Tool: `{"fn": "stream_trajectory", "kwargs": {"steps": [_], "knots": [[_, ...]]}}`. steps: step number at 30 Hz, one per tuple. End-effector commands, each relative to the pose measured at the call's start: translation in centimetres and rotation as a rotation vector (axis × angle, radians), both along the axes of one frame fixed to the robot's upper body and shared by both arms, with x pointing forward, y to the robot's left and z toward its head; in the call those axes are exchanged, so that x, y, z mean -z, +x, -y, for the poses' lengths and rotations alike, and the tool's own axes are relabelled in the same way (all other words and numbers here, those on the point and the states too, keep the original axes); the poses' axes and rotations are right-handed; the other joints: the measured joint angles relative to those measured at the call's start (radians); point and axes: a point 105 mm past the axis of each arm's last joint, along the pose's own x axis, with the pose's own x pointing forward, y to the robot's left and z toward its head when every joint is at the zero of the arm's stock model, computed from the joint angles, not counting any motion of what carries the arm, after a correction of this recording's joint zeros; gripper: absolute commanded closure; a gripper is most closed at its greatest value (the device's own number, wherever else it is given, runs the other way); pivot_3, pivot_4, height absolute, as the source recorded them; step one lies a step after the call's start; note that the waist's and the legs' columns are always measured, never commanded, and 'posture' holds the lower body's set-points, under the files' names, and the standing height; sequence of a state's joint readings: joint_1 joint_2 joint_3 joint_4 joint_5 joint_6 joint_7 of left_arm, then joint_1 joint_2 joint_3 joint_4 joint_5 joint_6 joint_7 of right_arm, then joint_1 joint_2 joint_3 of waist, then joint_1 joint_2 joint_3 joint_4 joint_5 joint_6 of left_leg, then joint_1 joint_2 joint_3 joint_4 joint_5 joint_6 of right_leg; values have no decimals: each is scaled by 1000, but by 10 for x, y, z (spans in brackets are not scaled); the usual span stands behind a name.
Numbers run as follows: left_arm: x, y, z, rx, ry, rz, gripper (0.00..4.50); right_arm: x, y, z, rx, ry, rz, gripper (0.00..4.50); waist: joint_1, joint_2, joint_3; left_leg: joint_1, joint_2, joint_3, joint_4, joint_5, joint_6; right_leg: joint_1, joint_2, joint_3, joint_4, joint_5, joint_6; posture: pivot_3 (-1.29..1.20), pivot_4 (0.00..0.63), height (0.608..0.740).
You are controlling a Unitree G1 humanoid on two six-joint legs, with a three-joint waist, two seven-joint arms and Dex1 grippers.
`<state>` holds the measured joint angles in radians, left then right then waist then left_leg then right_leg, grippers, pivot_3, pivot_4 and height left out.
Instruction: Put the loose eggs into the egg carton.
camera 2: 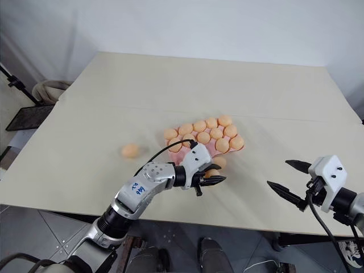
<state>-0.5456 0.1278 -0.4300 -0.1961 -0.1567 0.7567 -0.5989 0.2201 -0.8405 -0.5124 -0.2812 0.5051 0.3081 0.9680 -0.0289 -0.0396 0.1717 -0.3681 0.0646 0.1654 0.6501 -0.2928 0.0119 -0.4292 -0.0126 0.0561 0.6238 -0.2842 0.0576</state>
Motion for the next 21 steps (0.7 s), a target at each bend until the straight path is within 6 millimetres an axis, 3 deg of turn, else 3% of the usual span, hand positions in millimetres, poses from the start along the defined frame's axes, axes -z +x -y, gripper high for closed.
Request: {"fn": "stream_trajectory", "kwargs": {"steps": [1, 4, 8, 12, 21], "knots": [[-39, -7, 5, 40, -113, 42, 3038, -8, 1, -2, -11, -13, 39, 0, 0, 0, 0, 0, 0, 0, 0, 0, 0, 0, 0, 0, 0, 0, 0, 0, 150, 740], [-60, -2, 5, 23, -176, 53, 3038, -8, 3, -2, -13, -13, 38, 0, 0, 0, 0, 0, 0, 0, 1, 0, 0, 0, 0, 0, 0, 0, 0, 0, 150, 740], [-74, 37, -4, -155, -228, 121, 3038, -9, 4, -3, -14, -13, 41, 0, 1, 0, 0, 0, -1, 0, 1, 0, 1, 1, 0, 0, 0, 0, 1, 0, 150, 740], [-61, 58, -8, -229, -160, 126, 3038, -9, 4, -3, -13, -12, 44, 0, -1, 0, 0, 0, 0, 0, 1, 0, 1, 0, 1, 0, 0, 1, 1, 0, 150, 740], [-41, 65, -8, -223, -128, 116, 3038, -7, 1, -2, 2, -10, 45, 0, 1, 0, 0, -1, 0, 0, -1, -1, -1, -1, 1, 0, -1, 1, 1, 0, 150, 740]]}}
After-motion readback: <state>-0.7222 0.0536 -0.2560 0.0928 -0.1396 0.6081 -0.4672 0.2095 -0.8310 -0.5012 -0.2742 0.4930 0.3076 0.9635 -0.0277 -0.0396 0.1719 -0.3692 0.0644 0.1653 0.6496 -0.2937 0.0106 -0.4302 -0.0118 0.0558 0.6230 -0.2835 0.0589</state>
